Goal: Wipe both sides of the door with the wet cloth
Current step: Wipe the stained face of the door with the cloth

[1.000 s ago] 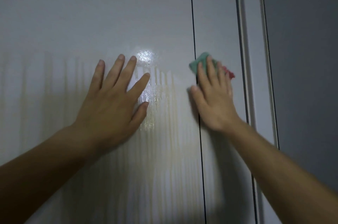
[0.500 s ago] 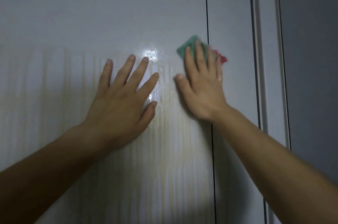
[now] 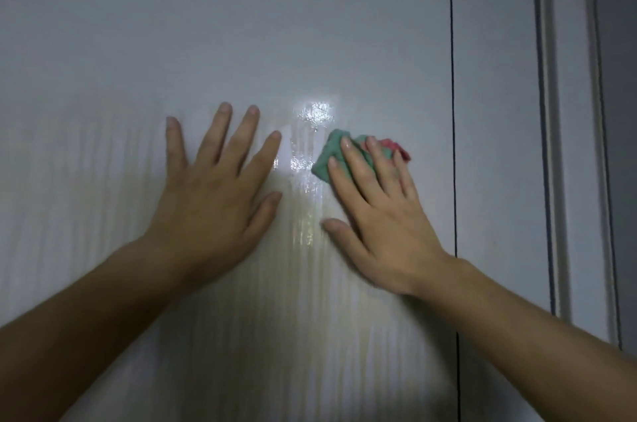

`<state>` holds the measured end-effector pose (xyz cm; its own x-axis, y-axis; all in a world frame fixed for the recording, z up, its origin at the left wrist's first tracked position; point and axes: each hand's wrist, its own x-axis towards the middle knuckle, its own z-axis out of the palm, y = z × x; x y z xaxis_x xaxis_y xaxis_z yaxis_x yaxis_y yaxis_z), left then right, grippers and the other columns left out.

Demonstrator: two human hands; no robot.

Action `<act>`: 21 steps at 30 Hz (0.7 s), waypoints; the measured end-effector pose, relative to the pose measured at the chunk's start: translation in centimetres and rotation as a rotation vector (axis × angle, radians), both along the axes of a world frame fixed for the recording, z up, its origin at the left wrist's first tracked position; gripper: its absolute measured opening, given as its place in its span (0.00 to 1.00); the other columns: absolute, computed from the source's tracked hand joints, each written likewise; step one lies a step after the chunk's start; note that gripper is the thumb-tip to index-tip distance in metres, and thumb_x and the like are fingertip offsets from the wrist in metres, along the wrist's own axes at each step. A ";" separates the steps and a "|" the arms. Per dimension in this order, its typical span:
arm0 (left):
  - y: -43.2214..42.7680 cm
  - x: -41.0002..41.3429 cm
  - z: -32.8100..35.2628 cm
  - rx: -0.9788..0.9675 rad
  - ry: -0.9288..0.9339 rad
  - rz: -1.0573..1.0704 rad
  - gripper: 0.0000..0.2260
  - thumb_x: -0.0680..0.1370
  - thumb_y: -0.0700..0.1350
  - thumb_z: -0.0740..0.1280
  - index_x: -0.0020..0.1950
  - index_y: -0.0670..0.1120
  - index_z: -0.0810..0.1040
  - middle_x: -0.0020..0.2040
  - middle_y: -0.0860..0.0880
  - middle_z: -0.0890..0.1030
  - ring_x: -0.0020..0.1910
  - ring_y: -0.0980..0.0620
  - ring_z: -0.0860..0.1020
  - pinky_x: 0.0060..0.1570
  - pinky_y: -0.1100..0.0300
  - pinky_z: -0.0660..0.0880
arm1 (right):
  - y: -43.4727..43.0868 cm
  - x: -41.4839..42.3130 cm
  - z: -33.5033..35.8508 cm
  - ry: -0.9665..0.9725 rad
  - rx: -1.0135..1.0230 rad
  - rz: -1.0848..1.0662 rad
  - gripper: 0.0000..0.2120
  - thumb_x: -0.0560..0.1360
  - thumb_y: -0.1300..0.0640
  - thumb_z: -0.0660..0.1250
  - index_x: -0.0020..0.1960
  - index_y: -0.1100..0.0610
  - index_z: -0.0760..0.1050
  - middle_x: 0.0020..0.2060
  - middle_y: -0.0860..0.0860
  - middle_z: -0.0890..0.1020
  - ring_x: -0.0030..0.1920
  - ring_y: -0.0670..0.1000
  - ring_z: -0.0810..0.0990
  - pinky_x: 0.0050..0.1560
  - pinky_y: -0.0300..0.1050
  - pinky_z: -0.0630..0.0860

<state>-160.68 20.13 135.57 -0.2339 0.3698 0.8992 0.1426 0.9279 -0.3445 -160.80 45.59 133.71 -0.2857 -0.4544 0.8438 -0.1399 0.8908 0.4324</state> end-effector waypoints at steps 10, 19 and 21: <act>-1.1 -0.3 -0.3 0.008 0.047 -0.067 0.30 0.83 0.59 0.48 0.83 0.48 0.57 0.84 0.44 0.53 0.83 0.43 0.50 0.76 0.30 0.48 | -3.3 -0.1 2.6 0.026 0.017 0.016 0.34 0.84 0.37 0.47 0.84 0.53 0.47 0.83 0.52 0.44 0.82 0.56 0.38 0.81 0.60 0.39; -6.9 0.4 -1.8 0.176 -0.003 0.018 0.29 0.83 0.59 0.48 0.82 0.48 0.59 0.84 0.41 0.52 0.83 0.40 0.49 0.75 0.27 0.45 | -5.4 -0.1 5.3 0.045 -0.148 0.039 0.35 0.83 0.36 0.45 0.84 0.52 0.45 0.83 0.51 0.42 0.82 0.55 0.37 0.80 0.59 0.38; -7.3 0.2 -1.9 0.165 -0.003 0.017 0.29 0.83 0.59 0.49 0.83 0.49 0.58 0.84 0.42 0.52 0.83 0.40 0.49 0.75 0.27 0.48 | -6.9 -0.3 1.7 0.046 0.089 0.045 0.34 0.83 0.37 0.48 0.83 0.54 0.51 0.83 0.53 0.47 0.82 0.57 0.41 0.80 0.62 0.43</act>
<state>-160.45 12.80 133.68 -0.2420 0.2129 0.9466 0.1271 0.9742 -0.1866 -161.07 38.67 135.45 -0.2253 -0.5397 0.8111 -0.1570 0.8418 0.5165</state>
